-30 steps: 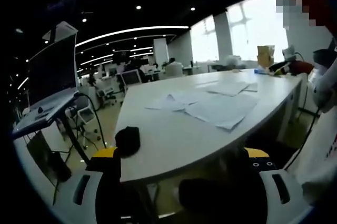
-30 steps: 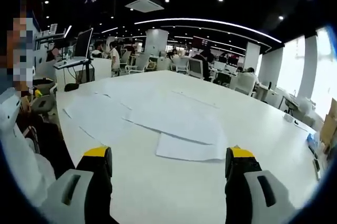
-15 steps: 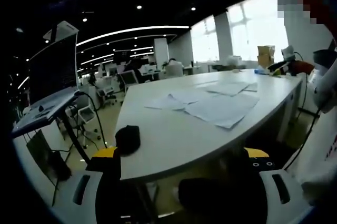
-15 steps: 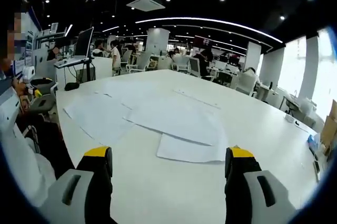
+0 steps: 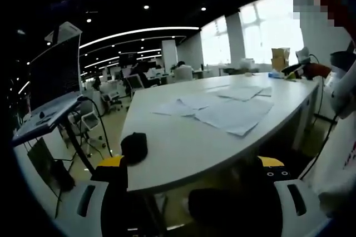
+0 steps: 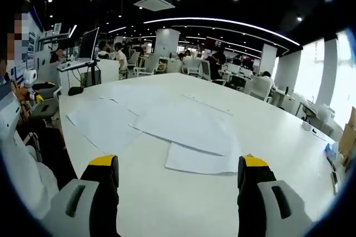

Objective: Organize the stack of printing papers by aligning and flattening the scattered papers on the table

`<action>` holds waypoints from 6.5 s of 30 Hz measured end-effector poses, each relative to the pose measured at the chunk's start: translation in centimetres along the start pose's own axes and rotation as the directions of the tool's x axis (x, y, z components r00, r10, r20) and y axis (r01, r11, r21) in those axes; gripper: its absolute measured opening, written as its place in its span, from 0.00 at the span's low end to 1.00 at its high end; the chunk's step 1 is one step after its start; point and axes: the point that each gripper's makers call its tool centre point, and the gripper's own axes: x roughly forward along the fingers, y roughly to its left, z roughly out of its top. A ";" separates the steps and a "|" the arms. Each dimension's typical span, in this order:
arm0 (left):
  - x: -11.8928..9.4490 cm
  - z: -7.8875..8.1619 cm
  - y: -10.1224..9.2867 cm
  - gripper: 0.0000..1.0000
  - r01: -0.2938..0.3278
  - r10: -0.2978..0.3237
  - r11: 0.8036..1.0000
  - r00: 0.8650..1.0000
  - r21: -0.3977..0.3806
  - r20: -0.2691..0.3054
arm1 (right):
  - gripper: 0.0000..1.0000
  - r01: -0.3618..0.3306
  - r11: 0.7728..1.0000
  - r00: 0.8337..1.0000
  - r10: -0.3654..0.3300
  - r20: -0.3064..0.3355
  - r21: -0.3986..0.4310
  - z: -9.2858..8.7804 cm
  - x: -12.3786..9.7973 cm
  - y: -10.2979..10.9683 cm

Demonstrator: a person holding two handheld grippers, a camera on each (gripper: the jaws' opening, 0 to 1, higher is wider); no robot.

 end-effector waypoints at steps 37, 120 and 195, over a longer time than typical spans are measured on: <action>-0.3 -0.6 0.0 0.96 -0.009 0.009 1.000 1.000 -0.012 -0.001 | 0.83 -0.028 0.999 1.000 0.028 0.000 -0.017 0.9 1.3 0.7; 0.4 -0.7 -0.8 0.96 0.039 -0.038 0.999 0.999 -0.031 0.016 | 0.82 -0.056 0.998 0.998 0.056 -0.036 -0.019 0.7 3.9 1.5; 1.2 -0.3 -4.0 0.96 0.109 -0.105 0.992 0.993 -0.063 0.061 | 0.82 -0.123 0.992 0.992 0.124 -0.036 0.010 1.2 7.5 2.5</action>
